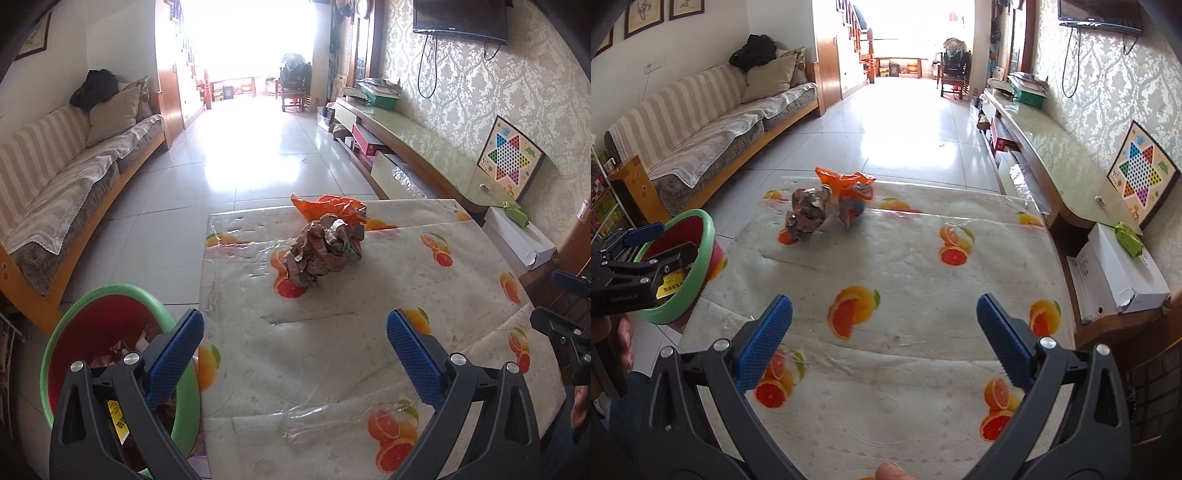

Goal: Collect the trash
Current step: 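Grasp the crumpled paper and foil bundle with the left gripper, then grasp the orange plastic bag with the right gripper while the left gripper holds the bundle, then drop the paper bundle into the bucket with the left gripper while the right gripper carries the orange bag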

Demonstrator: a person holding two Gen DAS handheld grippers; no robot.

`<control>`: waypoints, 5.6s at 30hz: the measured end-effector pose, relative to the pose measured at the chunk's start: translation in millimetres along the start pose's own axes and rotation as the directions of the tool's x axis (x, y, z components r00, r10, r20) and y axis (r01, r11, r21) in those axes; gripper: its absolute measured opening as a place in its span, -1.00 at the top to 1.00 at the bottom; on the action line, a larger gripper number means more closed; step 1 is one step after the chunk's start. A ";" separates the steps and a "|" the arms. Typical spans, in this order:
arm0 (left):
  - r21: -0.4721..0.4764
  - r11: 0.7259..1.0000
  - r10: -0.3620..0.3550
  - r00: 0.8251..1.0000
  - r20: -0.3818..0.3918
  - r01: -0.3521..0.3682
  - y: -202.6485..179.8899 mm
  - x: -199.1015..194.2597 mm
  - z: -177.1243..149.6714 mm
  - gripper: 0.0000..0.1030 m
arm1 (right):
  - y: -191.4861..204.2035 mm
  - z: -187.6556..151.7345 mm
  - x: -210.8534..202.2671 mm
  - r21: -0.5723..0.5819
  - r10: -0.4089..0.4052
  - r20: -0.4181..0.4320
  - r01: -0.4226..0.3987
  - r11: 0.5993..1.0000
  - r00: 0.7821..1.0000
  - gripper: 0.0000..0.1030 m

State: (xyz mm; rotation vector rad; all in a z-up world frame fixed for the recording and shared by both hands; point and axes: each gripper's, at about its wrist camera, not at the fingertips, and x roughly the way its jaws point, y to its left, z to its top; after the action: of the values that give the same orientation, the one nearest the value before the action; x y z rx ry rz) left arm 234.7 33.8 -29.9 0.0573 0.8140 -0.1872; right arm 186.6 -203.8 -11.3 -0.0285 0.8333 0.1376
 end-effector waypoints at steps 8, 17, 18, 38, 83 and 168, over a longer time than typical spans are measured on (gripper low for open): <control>0.059 0.998 -0.011 0.999 -0.041 0.013 -25.8 61.0 29.4 -0.85 | -44.0 -19.5 2.9 0.074 -0.030 -0.020 0.031 0.997 0.999 -0.91; 0.103 0.995 0.002 0.994 -0.111 0.010 -32.3 123.1 47.2 -0.84 | -77.9 -31.7 5.5 0.139 -0.060 -0.037 0.065 0.988 0.997 -0.91; 0.116 0.993 0.014 0.993 -0.116 0.000 -32.3 129.1 48.6 -0.84 | -79.8 -32.8 6.3 0.140 -0.062 -0.042 0.068 0.988 0.997 -0.91; 0.147 0.989 0.018 0.983 -0.183 0.009 -19.9 165.9 55.2 0.03 | -89.7 -44.4 9.3 0.149 -0.086 -0.070 0.096 0.984 0.994 -0.91; -0.042 0.998 -0.055 0.998 -0.019 0.054 42.2 -9.9 -36.2 0.24 | 88.7 143.3 253.6 -0.280 -0.074 -0.160 0.027 0.960 0.984 -0.91; -0.252 0.947 0.212 0.977 0.025 -0.199 218.1 -77.5 -78.0 -0.79 | 209.4 39.3 -9.5 -0.253 0.234 0.025 -0.220 0.942 0.972 -0.27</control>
State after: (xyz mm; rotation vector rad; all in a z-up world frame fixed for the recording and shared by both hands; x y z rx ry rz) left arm 167.8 268.7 -31.7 -0.0981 0.7685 0.1111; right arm 181.4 5.7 28.1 -0.1643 0.7584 0.4594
